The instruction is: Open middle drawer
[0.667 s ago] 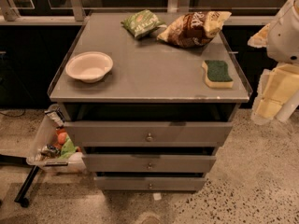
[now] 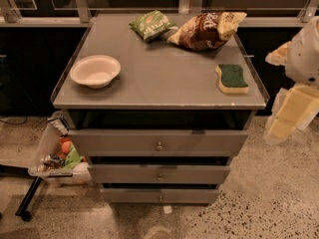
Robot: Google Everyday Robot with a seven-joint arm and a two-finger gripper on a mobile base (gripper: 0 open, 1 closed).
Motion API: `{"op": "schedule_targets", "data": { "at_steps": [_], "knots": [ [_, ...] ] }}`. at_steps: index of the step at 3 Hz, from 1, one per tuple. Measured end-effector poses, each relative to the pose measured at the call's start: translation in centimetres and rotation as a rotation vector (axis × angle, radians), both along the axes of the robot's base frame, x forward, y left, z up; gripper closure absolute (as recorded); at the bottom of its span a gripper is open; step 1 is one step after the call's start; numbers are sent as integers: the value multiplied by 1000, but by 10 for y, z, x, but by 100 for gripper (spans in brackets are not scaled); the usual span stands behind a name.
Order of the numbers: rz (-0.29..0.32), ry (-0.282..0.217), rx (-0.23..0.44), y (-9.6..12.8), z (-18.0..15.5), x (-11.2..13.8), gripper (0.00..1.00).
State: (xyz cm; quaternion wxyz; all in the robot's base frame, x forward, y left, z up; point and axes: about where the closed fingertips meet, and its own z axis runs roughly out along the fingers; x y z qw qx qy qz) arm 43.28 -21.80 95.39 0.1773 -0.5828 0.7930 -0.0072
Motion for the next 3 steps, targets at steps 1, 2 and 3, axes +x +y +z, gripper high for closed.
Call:
{"op": "schedule_targets", "data": {
  "at_steps": [1,2,3],
  "knots": [
    [-137,57,191,-3,-67,-16,0],
    [-244,142,364,6,-156,-27,0],
    [-299,243,419,10,-229,-14,0]
  ]
}}
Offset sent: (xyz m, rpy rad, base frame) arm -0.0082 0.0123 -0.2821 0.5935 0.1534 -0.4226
